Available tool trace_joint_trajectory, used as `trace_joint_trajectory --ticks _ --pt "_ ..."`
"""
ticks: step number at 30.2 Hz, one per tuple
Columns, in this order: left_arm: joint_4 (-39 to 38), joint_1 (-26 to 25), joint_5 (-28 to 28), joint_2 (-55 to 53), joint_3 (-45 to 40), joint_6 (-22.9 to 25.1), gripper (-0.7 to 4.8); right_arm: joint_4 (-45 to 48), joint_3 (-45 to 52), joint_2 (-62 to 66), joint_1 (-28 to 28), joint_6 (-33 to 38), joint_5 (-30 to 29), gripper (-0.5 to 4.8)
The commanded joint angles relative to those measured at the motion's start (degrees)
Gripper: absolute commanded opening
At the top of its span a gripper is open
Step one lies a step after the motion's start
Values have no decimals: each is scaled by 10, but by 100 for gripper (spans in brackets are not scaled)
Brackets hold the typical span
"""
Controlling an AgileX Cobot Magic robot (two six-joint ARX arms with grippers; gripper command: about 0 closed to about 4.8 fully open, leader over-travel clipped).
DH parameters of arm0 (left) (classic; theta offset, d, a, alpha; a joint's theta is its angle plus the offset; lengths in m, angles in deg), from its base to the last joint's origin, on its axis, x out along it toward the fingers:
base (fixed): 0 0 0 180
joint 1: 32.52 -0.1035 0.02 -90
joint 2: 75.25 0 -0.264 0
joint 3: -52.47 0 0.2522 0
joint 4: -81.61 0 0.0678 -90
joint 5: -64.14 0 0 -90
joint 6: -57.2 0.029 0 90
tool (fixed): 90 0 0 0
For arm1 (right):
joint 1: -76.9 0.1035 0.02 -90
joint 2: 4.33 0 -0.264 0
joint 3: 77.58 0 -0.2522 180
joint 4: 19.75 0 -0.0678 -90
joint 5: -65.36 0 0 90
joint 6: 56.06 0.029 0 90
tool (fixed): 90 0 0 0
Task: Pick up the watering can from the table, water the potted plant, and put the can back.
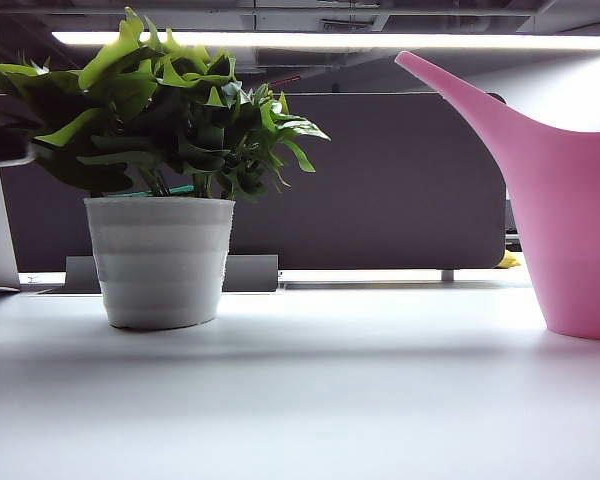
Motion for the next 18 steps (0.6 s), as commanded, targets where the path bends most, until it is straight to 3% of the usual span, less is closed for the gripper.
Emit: trace_joint_trajectory --ticks 1,3,6,11,18 --pt "4 12 -20 0 0 -2 -5 12 -3 0 1 -1 69 347" --pt "4 12 -21 0 0 -2 -5 21 -3 0 0 -1 96 398" --pt "4 12 -18 0 0 -2 -5 47 -3 0 0 -4 130 433" --pt "4 12 -19 0 0 -2 -5 99 -3 18 -1 -22 137 436" --pt "4 14 -19 0 0 -2 -5 173 -19 148 -31 -22 137 436"
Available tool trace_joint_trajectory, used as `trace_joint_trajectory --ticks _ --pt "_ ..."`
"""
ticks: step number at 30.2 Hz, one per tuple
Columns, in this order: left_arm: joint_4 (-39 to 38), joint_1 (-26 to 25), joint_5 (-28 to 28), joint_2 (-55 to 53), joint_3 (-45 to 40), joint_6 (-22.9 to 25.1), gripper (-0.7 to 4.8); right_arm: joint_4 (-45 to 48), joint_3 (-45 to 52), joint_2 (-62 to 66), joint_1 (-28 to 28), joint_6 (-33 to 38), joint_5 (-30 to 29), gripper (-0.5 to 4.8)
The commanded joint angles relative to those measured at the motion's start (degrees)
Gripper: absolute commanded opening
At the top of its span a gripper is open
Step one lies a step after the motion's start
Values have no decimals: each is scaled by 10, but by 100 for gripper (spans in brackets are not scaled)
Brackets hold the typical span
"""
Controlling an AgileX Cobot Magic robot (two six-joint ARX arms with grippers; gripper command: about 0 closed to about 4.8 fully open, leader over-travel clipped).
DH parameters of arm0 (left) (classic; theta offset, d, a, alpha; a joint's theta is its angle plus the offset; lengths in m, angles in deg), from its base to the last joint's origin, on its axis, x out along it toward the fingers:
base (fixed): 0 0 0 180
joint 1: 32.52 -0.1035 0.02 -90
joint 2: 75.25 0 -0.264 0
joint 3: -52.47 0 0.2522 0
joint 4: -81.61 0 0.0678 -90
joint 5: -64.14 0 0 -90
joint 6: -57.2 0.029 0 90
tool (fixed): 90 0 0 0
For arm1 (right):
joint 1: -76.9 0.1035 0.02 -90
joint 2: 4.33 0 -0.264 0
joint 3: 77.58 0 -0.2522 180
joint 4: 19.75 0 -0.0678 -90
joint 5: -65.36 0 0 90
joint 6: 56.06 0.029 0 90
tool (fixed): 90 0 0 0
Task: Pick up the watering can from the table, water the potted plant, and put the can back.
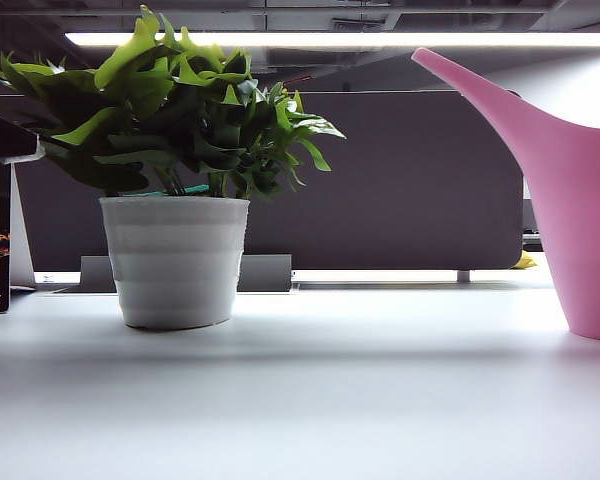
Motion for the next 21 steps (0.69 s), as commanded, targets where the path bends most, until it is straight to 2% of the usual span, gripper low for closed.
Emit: trace_joint_trajectory --ticks 1,5,9,14,21 --pt "4 3 -2 0 0 -2 -5 48 -26 68 -19 -2 7 436" --pt "4 3 -2 0 0 -2 -5 112 -46 170 -61 -2 -19 442" --pt "4 3 -2 0 0 -2 -5 166 -78 290 -109 -2 -88 442" --pt "4 3 -2 0 0 -2 -5 205 -119 407 -142 -2 -173 442" --pt "4 3 -2 0 0 -2 -5 280 -151 516 -145 -4 -194 441"
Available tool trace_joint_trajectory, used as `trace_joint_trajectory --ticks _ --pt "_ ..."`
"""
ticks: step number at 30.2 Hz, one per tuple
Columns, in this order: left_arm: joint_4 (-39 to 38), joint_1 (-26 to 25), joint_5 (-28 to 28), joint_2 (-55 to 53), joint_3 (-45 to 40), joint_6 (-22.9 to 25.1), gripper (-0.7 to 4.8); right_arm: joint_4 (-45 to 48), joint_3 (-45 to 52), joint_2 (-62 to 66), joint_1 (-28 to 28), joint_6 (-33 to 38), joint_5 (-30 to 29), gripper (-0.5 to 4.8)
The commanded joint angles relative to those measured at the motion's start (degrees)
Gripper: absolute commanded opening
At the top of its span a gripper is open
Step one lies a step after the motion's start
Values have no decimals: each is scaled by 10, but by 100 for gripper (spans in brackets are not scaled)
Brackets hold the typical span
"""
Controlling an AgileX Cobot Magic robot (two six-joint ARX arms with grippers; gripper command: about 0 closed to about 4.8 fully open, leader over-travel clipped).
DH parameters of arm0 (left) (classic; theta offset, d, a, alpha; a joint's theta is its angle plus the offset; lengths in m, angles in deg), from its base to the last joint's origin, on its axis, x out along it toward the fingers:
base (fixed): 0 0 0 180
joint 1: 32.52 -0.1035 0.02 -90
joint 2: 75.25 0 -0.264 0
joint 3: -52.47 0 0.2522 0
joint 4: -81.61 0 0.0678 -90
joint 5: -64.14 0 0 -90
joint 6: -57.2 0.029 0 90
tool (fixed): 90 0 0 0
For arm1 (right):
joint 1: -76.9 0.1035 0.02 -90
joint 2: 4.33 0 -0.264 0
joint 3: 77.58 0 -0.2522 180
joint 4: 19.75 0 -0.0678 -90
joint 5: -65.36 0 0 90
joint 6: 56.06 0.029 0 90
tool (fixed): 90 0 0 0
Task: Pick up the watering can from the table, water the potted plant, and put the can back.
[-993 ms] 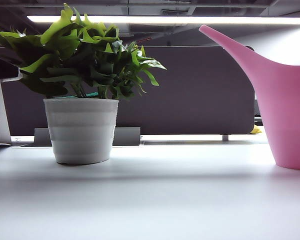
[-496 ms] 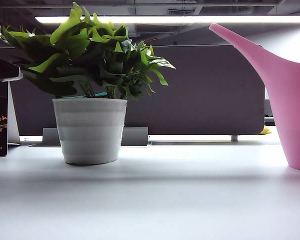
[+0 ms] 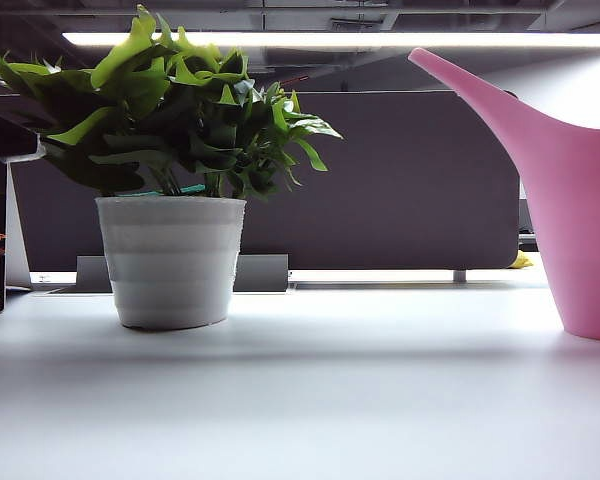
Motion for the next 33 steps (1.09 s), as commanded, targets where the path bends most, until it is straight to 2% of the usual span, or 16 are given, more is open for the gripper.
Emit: trace_joint_trajectory --ticks 1,10,15,16,17,18,21,22,25,33 --pt "4 0 -3 -1 0 -2 -5 41 -12 29 0 -5 -6 441" --pt "4 0 -2 -1 0 -2 -5 127 -19 107 -1 -11 -6 438" --pt "4 0 -2 -1 0 -2 -5 159 -19 140 -1 -11 -5 406" --pt "4 0 -2 -1 0 -2 -5 166 -19 146 -1 -12 -5 375" --pt "4 0 -2 -1 0 -2 -5 175 -19 153 -1 -13 -5 320" --pt "4 0 -2 -1 0 -2 -5 188 -19 162 -1 -16 -5 224" --pt "4 0 -2 -1 0 -2 -5 209 -19 177 -1 -18 -6 141" --pt "4 0 -2 -1 0 -2 -5 216 -20 181 -1 -19 -6 132" --pt "4 0 -2 -1 0 -2 -5 225 -27 183 -1 -20 -10 3" --pt "4 0 -2 -1 0 -2 -5 224 -38 178 -1 -19 -34 -6"
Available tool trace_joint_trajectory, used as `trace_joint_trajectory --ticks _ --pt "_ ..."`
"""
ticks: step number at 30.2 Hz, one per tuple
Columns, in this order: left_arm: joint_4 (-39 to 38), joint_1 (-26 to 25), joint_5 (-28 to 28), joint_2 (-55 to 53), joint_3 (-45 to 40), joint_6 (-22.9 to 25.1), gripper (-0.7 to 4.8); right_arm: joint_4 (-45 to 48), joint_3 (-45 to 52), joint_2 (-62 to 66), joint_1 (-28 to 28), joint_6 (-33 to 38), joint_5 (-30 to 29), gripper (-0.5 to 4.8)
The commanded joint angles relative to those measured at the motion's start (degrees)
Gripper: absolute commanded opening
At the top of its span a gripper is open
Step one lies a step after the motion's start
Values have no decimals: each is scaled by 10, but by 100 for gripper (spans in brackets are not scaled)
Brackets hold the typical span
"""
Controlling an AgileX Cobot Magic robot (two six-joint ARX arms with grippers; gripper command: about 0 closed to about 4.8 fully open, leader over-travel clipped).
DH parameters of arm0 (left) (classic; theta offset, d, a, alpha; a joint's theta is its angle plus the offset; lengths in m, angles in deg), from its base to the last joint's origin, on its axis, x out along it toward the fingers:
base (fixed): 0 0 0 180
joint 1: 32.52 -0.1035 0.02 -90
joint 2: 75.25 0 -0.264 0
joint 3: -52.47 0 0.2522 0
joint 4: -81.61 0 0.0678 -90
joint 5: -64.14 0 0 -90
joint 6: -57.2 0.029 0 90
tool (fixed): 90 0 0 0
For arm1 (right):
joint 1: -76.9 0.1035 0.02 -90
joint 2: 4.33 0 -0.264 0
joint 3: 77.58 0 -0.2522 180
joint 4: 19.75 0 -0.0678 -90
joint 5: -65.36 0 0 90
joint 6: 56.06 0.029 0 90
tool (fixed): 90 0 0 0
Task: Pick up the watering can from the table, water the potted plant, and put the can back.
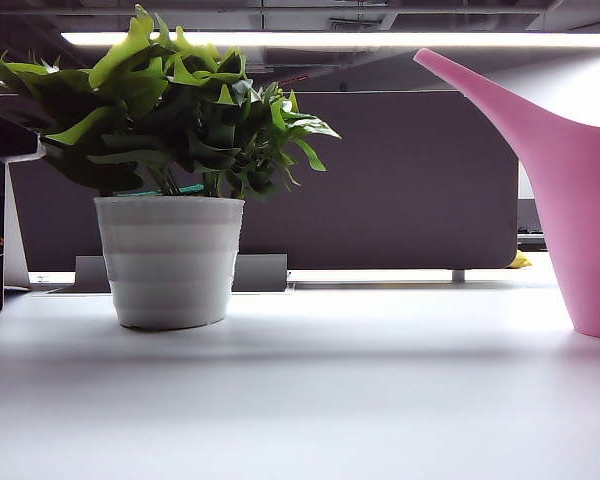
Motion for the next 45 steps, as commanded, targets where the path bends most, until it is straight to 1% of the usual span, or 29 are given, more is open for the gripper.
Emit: trace_joint_trajectory --ticks 1,3,5,7,9,11,12,14,17,18,19,20,22,23,24,27,31,35,42,45 --pt "4 0 -2 -1 0 -2 -5 36 -5 -12 -1 8 -17 -6" --pt "4 -1 -2 -1 0 -2 -5 40 -5 -24 -1 20 -34 -6" --pt "4 -1 -2 -1 1 -2 -5 41 -5 -49 -1 38 -34 -6" --pt "4 -2 -2 -1 1 -2 -5 40 -5 -78 -1 38 -34 -6" --pt "4 -16 -3 -1 1 -2 -5 37 -5 -109 2 38 -35 -6" --pt "4 -56 -3 -1 1 -2 -5 20 -13 -138 3 38 -54 -6" --pt "4 -85 -2 -1 1 -2 -5 2 -23 -151 4 38 -73 -6" --pt "4 -141 -2 -1 1 -2 -5 -36 -48 -166 19 35 -75 -6" --pt "4 -208 -2 -1 1 -2 -5 -101 -101 -166 42 12 -75 -6" --pt "4 -237 -2 -1 1 -2 -5 -131 -126 -166 56 -16 -75 -6" --pt "4 -254 -2 -1 1 -2 -5 -148 -141 -166 64 -36 -72 -6" --pt "4 -279 -2 -1 1 -2 -5 -174 -166 -166 79 -74 -70 -6" --pt "4 -312 -2 -1 1 -2 -5 -214 -203 -166 99 -124 -68 -6" --pt "4 -323 -2 -1 1 -2 -5 -229 -215 -165 106 -138 -66 -6" --pt "4 -337 -2 -1 1 -2 -5 -249 -236 -165 117 -157 -51 -6" --pt "4 -365 -2 -1 1 -2 -5 -262 -273 -165 133 -194 -43 -6" --pt "4 -396 -2 -1 1 -2 -5 -280 -341 -138 151 -234 -42 -6" --pt "4 -402 -2 -1 1 -2 -5 -306 -411 -100 179 -283 -42 -6" --pt "4 -402 -2 -1 1 -2 -5 -318 -463 -78 219 -363 -4 -6" --pt "4 -402 -2 -1 1 -2 -5 -318 -479 -68 228 -377 1 -6"
